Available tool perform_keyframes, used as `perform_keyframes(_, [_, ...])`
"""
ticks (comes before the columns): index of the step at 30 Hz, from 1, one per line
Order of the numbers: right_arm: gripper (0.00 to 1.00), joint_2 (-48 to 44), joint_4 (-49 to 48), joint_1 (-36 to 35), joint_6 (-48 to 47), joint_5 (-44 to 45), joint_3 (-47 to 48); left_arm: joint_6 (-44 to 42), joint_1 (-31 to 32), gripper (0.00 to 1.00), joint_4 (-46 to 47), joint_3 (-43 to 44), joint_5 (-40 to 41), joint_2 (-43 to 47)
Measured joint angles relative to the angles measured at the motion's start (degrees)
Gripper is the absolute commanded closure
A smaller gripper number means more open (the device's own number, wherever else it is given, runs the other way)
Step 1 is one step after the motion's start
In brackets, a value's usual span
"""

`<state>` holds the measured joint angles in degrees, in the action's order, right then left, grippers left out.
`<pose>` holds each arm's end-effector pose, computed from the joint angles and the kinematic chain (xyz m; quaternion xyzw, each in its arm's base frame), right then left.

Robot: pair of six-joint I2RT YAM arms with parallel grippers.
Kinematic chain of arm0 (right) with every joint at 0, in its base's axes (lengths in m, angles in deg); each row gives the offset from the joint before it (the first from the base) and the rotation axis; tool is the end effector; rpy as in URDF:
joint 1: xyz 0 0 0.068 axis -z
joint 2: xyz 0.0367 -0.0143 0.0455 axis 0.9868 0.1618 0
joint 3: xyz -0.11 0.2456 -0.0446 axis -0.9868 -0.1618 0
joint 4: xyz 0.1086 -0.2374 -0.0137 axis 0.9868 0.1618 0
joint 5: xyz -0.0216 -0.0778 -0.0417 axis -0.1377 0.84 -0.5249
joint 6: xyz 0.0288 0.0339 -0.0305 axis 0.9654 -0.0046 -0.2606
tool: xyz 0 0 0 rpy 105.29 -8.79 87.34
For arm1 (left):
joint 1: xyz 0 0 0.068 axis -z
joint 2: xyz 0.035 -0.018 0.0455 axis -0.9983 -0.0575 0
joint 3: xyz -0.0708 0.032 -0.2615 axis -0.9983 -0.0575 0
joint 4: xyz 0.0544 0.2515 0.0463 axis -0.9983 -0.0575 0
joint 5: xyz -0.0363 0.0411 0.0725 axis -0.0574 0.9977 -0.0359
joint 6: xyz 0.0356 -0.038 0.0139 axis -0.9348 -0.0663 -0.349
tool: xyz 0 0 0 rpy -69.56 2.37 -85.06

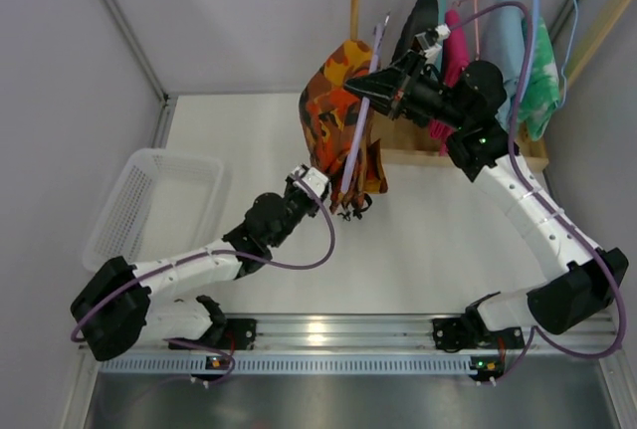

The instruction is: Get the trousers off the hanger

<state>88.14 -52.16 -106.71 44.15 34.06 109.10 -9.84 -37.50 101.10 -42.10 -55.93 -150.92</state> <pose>0.2651 0.1538 0.4753 0.0653 0.6288 0.7327 0.2521 0.1789 -0.1945 0.2589 0.2990 0.6399 -0.1293 0.6960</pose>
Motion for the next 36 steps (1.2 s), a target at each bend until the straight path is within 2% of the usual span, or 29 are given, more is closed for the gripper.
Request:
perform_keyframes(4, [1.00,-0.50,-0.02,1.73,0.13,-0.57,-0.02,0.15,-2.19,0.99,-4.63,2.01,0.76,4.00])
perform_keyframes(12, [1.00,-4.35,-1.51,5.03,-0.28,-2.54,-3.82,-0.22,-2.38,1.00,-14.51,6.75,0.83,12.44])
perform_keyframes(24, [1.00,-5.53,-2.14,5.18,-4.55,-2.97,-15.89,-0.42,-3.04,1.00,-22.47,21.16,-0.22,13.73])
perform_keyframes(29, [1.00,-5.53,-2.19,5.18,-4.61,-3.52,-16.04,-0.74,-3.37,1.00,-24.65,21.29,-0.72,13.77])
perform_keyframes(36, [1.00,-5.49,-1.49,5.60,-5.25,-3.72,-11.52,0.63,-6.25,1.00,-26.84,15.08,-1.75,16.72])
